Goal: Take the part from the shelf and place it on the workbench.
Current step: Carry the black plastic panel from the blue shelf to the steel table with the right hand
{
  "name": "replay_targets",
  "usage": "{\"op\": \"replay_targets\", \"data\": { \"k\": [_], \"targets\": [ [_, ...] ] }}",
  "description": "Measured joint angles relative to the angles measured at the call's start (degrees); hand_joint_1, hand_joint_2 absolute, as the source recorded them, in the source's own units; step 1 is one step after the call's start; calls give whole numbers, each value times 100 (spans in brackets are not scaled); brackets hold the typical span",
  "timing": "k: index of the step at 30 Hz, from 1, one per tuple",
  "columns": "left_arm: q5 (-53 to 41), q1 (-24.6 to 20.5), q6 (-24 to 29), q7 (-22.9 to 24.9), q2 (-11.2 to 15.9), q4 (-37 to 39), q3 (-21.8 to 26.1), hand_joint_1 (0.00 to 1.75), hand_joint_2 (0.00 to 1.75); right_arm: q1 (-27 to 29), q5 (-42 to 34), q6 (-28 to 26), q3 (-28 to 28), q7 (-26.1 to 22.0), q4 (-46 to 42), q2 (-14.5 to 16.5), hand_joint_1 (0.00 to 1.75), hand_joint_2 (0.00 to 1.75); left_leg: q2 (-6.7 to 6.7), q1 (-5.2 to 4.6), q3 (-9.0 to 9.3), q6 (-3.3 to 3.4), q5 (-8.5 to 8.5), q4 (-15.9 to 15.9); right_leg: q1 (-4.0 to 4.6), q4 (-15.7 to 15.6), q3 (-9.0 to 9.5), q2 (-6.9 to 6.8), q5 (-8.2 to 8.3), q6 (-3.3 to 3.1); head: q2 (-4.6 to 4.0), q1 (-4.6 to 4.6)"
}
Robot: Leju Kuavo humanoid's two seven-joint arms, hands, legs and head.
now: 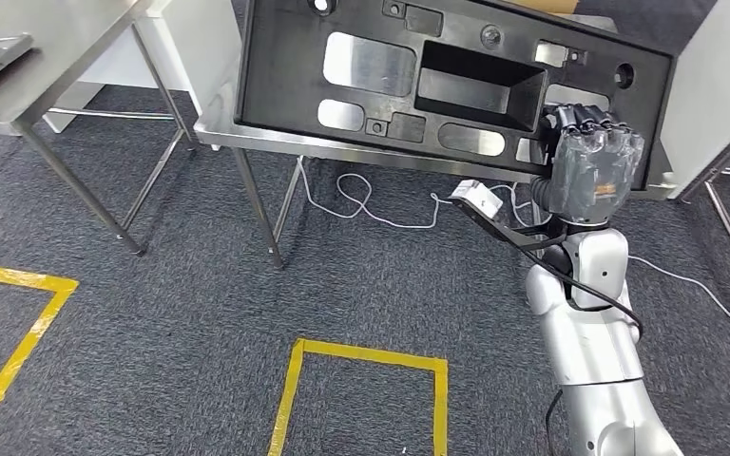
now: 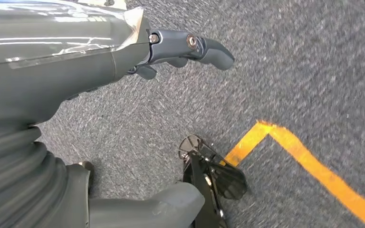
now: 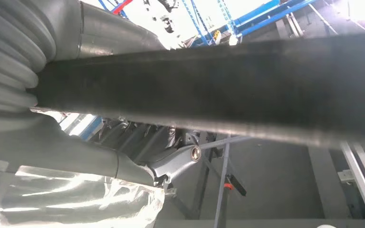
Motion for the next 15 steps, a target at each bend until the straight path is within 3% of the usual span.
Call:
{"op": "replay_targets", "data": {
  "k": [1, 2, 3, 5, 7, 9, 10, 12, 13, 15],
  "targets": [
    [1, 5, -4, 0, 4, 1, 0, 0, 175, -3, -5, -1, 17, -3, 34, 8, 175, 175, -16, 0, -109, 5, 20, 137, 12, 2, 5, 87, 0, -7, 0, -1],
    [1, 9, -9, 0, 6, 1, -1, 0, 175, -4, -7, -1, 25, -8, 63, 11, 175, 175, -26, 0, -110, 18, 158, 47, 19, 4, 15, 174, -1, -6, 0, 0],
    [2, 10, -15, 0, 8, 0, -1, 0, 175, -6, -6, -1, 31, -12, 87, 12, 175, 175, -60, 3, -3, 37, 387, -258, 23, 6, 28, 260, -1, -5, 0, -1],
    [1, 11, -22, -1, 21, -1, -3, 0, 175, -16, -6, -1, 38, -19, 127, 15, 175, 175, -305, 23, 321, 85, 814, -1058, 37, 15, 36, 406, -8, 9, -1, 1],
    [0, 12, -25, -2, 34, 0, -4, 0, 175, -33, -10, -1, 42, -19, 162, 19, 175, 175, -468, 20, 485, 121, 942, -1455, 48, 16, 2, 534, -8, 60, -1, 4],
    [1, 6, -27, -2, 34, 1, -5, 0, 175, -42, -11, 0, 44, -19, 183, 10, 175, 175, -355, -3, 522, 165, 936, -1509, 52, -1, -43, 645, 3, 140, -1, 3],
    [2, 2, -28, -3, 33, 1, -5, 0, 175, -43, -10, 0, 44, -19, 187, 1, 175, 175, -287, -5, 554, 199, 951, -1546, 56, 23, -69, 582, -5, 173, -1, 4],
    [6, -4, -40, -8, 33, 1, -7, 0, 175, -65, -10, -1, 51, -23, 198, -16, 175, 175, -133, 14, 618, 273, 982, -1626, 79, 345, -250, 247, -151, 195, -1, 35],
    [12, -1, -63, -23, 35, 1, -7, 0, 175, -78, -19, -1, 56, -33, 206, -16, 175, 175, -62, 6, 634, 293, 981, -1640, 66, 679, -421, 57, -288, 192, -1, 50],
    [38, 6, -133, -76, 37, 1, -7, 0, 175, -96, -58, -1, 68, -74, 233, -9, 175, 175, 82, 0, 644, 306, 964, -1641, 42, 1415, -823, -73, -541, 214, -1, 67]
  ]
}}
